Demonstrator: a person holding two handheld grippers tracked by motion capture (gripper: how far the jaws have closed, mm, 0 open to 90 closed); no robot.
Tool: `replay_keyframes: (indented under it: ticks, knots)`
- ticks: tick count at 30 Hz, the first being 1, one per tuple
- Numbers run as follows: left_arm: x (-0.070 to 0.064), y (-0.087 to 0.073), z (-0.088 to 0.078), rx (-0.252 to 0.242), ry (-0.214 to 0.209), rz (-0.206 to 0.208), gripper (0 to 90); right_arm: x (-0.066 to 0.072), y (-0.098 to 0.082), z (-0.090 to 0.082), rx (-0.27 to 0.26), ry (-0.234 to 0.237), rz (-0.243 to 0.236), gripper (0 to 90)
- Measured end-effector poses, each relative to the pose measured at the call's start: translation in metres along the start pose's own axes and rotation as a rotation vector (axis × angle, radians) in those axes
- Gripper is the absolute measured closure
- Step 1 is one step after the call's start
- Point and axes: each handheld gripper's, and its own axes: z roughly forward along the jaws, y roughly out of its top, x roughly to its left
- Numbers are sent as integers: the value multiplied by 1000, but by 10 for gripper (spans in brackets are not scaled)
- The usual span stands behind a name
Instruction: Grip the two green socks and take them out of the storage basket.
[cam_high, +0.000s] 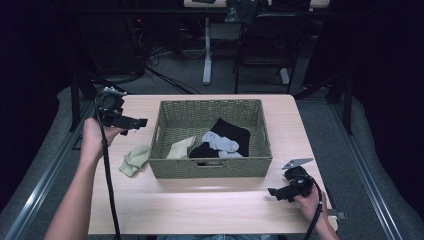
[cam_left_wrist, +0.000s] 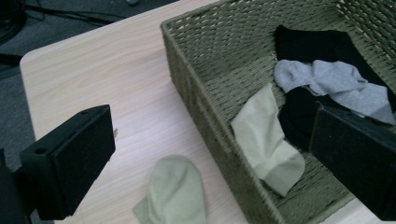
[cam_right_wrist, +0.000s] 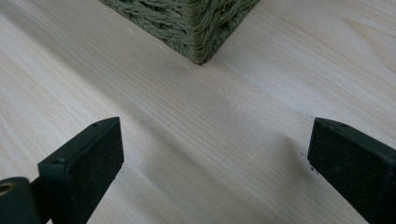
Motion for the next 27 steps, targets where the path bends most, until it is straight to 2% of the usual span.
replay_keyframes:
  ticks: [5,13,18,19,21,27]
  knots:
    - [-12,14,8,13,-15,32,1,-2,0,1,-9,5,2,30]
    - [-35,36,35,51,-35,93,1,-4,-1,0,-10,6,13,30]
    - [-44,40,52,63,-57,101,2,-3,-2,-2,-13,6,4,30]
    - [-46,41,55,67,-63,102,3,-2,-2,-2,-17,-6,6,30]
    - [-49,42,62,76,-59,105,3,-2,-3,-2,-24,-10,10,30]
    - [-54,43,76,92,-69,107,6,-2,-2,-2,-21,7,3,31]
